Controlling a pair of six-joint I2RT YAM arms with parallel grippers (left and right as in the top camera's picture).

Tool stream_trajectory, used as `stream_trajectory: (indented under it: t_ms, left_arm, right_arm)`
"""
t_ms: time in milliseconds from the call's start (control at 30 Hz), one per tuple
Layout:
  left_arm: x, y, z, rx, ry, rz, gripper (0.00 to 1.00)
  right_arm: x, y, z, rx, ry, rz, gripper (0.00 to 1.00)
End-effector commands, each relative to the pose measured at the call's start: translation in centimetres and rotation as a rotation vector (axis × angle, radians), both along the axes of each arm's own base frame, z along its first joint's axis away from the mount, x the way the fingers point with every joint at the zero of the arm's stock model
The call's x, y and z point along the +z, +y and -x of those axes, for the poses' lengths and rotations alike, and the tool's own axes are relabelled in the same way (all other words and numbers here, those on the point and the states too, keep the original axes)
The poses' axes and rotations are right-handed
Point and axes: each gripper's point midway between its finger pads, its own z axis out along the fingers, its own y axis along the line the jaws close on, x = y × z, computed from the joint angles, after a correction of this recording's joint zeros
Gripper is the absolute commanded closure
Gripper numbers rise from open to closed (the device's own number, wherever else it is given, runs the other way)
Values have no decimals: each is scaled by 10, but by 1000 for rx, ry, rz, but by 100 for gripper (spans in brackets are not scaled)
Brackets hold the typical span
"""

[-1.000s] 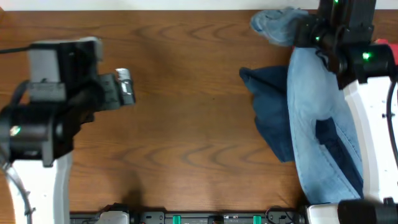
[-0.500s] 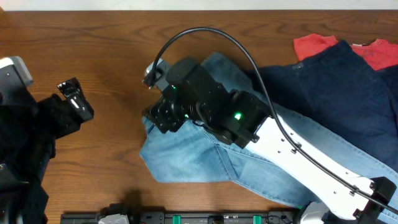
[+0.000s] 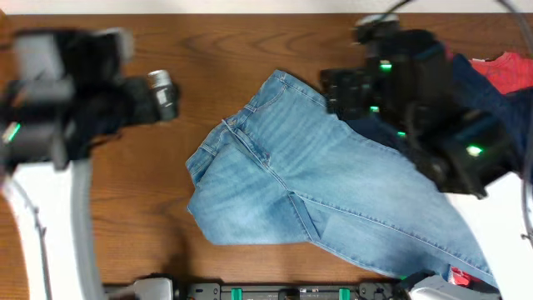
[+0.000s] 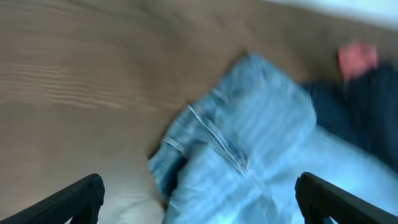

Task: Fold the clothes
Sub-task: 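Grasp the jeans waistband with the left gripper, then swing the jeans left with the left gripper and lay them flat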

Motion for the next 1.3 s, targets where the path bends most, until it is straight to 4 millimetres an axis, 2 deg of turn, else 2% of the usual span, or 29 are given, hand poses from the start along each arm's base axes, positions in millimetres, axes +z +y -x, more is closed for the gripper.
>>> stream_trajectory:
  t_ms: [0, 100, 300, 533, 700, 833, 867, 933, 1033, 1067, 1133, 1200, 1267]
  left_arm:
    - [-51, -42, -25, -250, 106, -17, 1]
    - [-105, -58, -59, -299, 194, -77, 2]
    - [-191, -90, -105, -387, 260, -94, 2]
    - [-271, -126, -124, -495, 298, -117, 2]
    - [-307, -146, -122, -539, 327, -125, 2]
    - [-322, -154, -121, -554, 341, -132, 2]
    - [-325, -155, -121, -555, 344, -132, 9]
    - [-327, -155, -121, -556, 346, -133, 35]
    - [-322, -154, -123, -547, 339, -131, 85]
    - [-318, -152, -126, -524, 335, -128, 93]
    - [-299, -140, -137, -444, 316, -138, 94]
    - [-269, -121, -153, -330, 277, -154, 94]
    - [-225, -91, -170, -201, 209, -165, 94]
  right_arm:
    - [-4, -23, -1, -77, 41, -10, 19]
    - [-16, -37, 3, -108, 95, 14, 19]
    - [-24, -50, 5, -142, 134, 32, 17]
    - [-27, -55, 6, -153, 148, 37, 17]
    - [-30, -56, 7, -156, 162, 47, 17]
    - [-34, -56, 8, -156, 177, 53, 17]
    - [-35, -57, 8, -157, 180, 55, 17]
    - [-35, -56, 8, -156, 180, 55, 17]
    - [-35, -56, 8, -157, 180, 55, 17]
    - [-35, -56, 8, -157, 180, 55, 17]
    - [-35, -56, 8, -157, 180, 55, 18]
    - [-35, -57, 8, -157, 181, 56, 18]
    - [-35, -59, 8, -167, 179, 64, 18]
